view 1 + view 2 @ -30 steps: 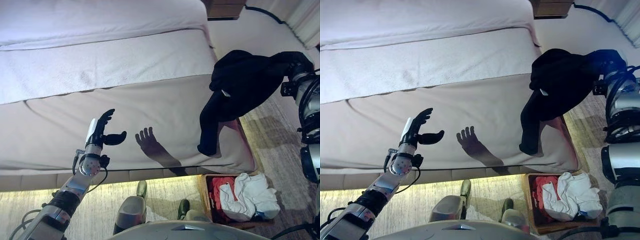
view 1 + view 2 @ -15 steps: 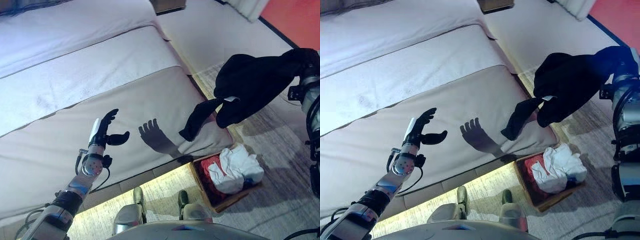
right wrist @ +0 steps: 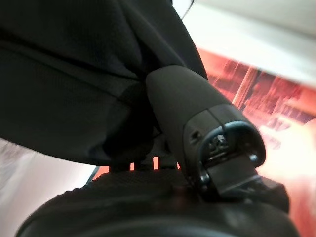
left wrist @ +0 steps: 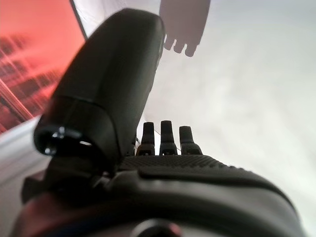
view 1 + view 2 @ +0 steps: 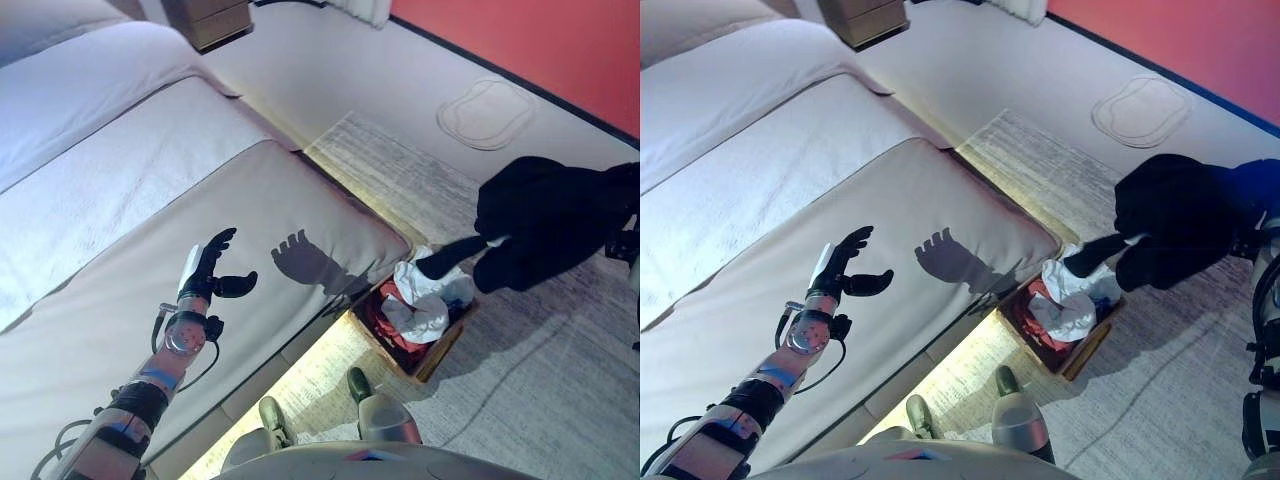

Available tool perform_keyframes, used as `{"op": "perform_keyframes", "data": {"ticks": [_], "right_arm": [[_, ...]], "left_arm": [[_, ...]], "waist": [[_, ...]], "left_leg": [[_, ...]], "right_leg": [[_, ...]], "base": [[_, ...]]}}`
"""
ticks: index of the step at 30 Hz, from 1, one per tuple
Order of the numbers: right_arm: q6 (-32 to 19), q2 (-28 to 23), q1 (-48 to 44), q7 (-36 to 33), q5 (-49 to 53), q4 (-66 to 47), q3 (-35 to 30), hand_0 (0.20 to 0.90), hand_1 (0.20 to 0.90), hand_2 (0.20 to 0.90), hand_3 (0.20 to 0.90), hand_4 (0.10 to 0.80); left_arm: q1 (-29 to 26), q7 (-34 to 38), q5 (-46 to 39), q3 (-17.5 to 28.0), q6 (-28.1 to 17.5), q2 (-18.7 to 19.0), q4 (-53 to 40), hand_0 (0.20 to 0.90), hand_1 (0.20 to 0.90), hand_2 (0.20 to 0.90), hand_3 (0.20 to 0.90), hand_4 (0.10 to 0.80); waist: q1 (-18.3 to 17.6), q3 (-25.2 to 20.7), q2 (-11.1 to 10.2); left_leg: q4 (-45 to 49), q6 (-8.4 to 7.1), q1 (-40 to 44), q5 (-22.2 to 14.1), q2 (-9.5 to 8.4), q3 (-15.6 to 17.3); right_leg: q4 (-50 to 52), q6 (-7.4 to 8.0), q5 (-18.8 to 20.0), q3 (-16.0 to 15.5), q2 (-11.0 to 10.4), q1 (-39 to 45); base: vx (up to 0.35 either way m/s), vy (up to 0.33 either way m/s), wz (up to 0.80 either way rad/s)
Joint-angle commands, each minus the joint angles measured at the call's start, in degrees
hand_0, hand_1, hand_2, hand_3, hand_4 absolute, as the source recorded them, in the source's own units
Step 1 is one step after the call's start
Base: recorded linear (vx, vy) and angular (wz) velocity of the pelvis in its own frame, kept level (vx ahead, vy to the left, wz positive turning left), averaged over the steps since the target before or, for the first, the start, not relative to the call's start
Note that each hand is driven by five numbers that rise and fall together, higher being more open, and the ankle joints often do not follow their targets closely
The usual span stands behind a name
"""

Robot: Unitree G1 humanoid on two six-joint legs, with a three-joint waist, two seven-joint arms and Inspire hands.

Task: Pick up the clothes from the bed and place them into the basket

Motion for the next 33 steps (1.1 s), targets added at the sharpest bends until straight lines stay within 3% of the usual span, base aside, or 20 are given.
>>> {"op": "perform_keyframes", "data": {"ticks": [1, 13, 27, 33], "right_arm": [[-9.4, -8.2, -3.8, -0.8, 2.2, -3.2, -2.0, 0.3, 0.3, 0.3, 0.2, 0.1], [-7.8, 1.3, -4.4, 3.7, 1.3, 2.6, 3.6, 0.3, 0.3, 0.3, 0.2, 0.1], [-5.2, 7.8, -5.5, 5.4, -1.8, 6.7, 8.9, 0.3, 0.3, 0.3, 0.2, 0.1], [-5.7, 10.8, -5.8, 7.7, -1.8, 14.5, 10.2, 0.3, 0.3, 0.3, 0.2, 0.1]], "left_arm": [[-3.8, 1.9, 1.7, -0.6, -6.1, 0.5, 3.0, 0.9, 0.9, 0.9, 0.9, 0.8], [-5.1, 2.8, 1.5, -1.9, -4.1, -2.0, 3.1, 0.9, 0.9, 0.9, 0.9, 0.8], [-5.9, 3.2, 1.3, -3.0, -3.7, -3.0, 3.1, 0.9, 0.9, 0.9, 0.9, 0.8], [-7.2, 3.7, 1.5, -4.3, -3.6, -3.6, 3.0, 0.9, 0.9, 0.9, 0.9, 0.8]], "waist": [[2.1, -9.7, -0.5], [2.3, -8.8, 0.3], [3.2, -7.1, 1.6], [3.9, -6.5, 2.0]], "left_leg": [[0.7, 0.35, 2.3, -9.7, 1.2, -2.9], [1.5, 0.23, 2.1, -10.0, 1.22, -2.1], [2.0, -0.19, 0.6, -9.3, 1.21, -2.8], [2.2, -0.06, 0.3, -9.3, 1.2, -3.1]], "right_leg": [[2.4, 0.1, -1.4, -0.2, 2.6, -3.2], [2.9, -0.03, -1.2, -0.6, 2.7, -4.1], [3.8, -0.18, -1.6, -2.5, 2.3, -5.1], [3.8, -0.17, -1.5, -3.0, 2.1, -5.2]], "base": [[0.012, 0.009, -0.16], [0.002, -0.002, -0.03], [-0.024, -0.024, 0.06], [-0.013, -0.002, 0.02]]}}
